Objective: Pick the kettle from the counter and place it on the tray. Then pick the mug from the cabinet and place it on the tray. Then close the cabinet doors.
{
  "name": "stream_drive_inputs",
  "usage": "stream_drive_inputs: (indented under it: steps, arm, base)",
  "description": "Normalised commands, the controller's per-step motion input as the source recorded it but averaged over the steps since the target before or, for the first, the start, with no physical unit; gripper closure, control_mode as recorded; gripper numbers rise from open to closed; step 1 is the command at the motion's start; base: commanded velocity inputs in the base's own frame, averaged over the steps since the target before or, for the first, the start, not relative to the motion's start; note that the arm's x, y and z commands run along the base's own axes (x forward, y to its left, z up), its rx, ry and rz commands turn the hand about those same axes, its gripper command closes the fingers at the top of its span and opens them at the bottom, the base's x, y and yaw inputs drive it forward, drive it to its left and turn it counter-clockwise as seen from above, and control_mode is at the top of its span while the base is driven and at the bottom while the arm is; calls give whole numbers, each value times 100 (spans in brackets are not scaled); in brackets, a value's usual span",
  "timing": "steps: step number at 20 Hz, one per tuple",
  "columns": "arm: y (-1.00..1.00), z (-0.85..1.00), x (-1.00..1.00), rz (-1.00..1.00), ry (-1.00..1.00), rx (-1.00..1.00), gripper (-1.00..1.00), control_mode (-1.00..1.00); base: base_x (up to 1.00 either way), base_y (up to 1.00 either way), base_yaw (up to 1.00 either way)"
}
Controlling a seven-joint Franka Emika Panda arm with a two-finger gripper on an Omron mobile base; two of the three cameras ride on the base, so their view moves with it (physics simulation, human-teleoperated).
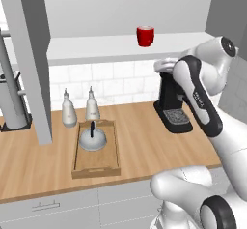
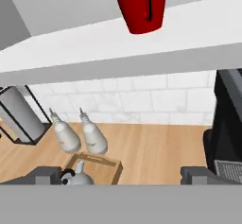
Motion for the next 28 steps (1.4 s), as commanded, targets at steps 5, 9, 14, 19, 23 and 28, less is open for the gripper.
stream_drive_inputs:
  steps: [5, 9, 14, 19, 23, 28]
  arm:
    - [-13, 63, 31, 4, -4, -3, -100, -100]
    - [0, 47, 52, 0, -2, -5, -100, -100]
    - [-3, 30, 51, 0, -4, -2, -100, -100]
    - [-1, 0, 65, 1, -2, 0, -100, -100]
    - [0, 0, 64, 5, 0, 0, -100, -100]
    - [0, -7, 55, 7, 0, 0, -100, -100]
  base:
    - [0, 0, 0]
    - [0, 0, 0]
    - [0, 0, 0]
    - [0, 0, 0]
    - [0, 0, 0]
    - [0, 0, 0]
